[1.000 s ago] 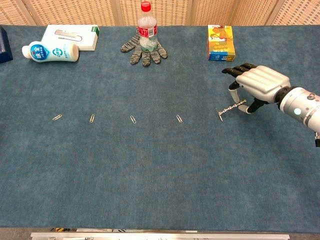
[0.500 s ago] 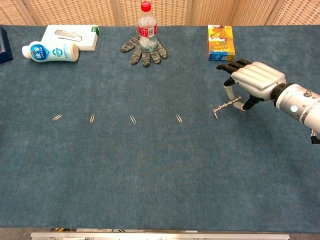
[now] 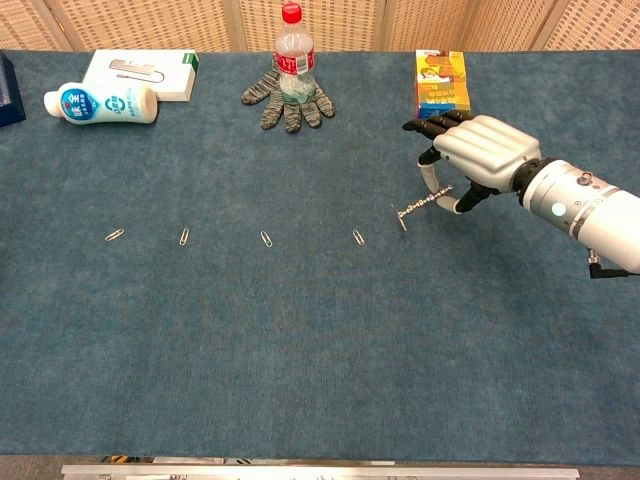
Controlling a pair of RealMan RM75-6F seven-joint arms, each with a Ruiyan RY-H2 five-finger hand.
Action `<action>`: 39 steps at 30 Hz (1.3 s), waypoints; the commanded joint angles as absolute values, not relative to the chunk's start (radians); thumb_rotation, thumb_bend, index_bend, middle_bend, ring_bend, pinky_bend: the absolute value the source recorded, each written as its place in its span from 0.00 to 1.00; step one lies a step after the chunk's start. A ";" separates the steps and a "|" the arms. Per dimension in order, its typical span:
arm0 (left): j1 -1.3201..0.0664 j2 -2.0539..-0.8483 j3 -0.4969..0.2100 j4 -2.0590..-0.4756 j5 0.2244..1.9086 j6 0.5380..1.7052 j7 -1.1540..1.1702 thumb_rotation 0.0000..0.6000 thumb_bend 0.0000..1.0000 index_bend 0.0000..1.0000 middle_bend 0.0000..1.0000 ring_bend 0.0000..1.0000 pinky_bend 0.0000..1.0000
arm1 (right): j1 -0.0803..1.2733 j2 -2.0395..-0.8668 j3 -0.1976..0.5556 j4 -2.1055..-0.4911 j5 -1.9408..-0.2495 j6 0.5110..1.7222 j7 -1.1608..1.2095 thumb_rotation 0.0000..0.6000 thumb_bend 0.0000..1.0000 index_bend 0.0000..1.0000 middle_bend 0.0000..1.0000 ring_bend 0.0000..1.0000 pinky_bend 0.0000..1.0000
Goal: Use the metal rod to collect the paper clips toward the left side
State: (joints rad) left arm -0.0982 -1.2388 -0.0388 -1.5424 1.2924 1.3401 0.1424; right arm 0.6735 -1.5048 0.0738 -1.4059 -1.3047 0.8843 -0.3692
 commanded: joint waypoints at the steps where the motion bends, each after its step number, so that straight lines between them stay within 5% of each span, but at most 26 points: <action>1: -0.098 -1.238 -0.039 -1.542 1.291 1.339 0.143 1.00 0.29 0.42 0.33 0.28 0.33 | 0.678 -1.509 0.077 -1.408 -1.312 0.888 -0.363 1.00 0.31 0.66 0.05 0.00 0.00; 39: -0.099 -1.245 -0.042 -1.534 1.281 1.326 0.139 1.00 0.29 0.43 0.33 0.28 0.33 | 0.718 -1.578 0.073 -1.396 -1.357 0.894 -0.301 1.00 0.31 0.66 0.05 0.00 0.00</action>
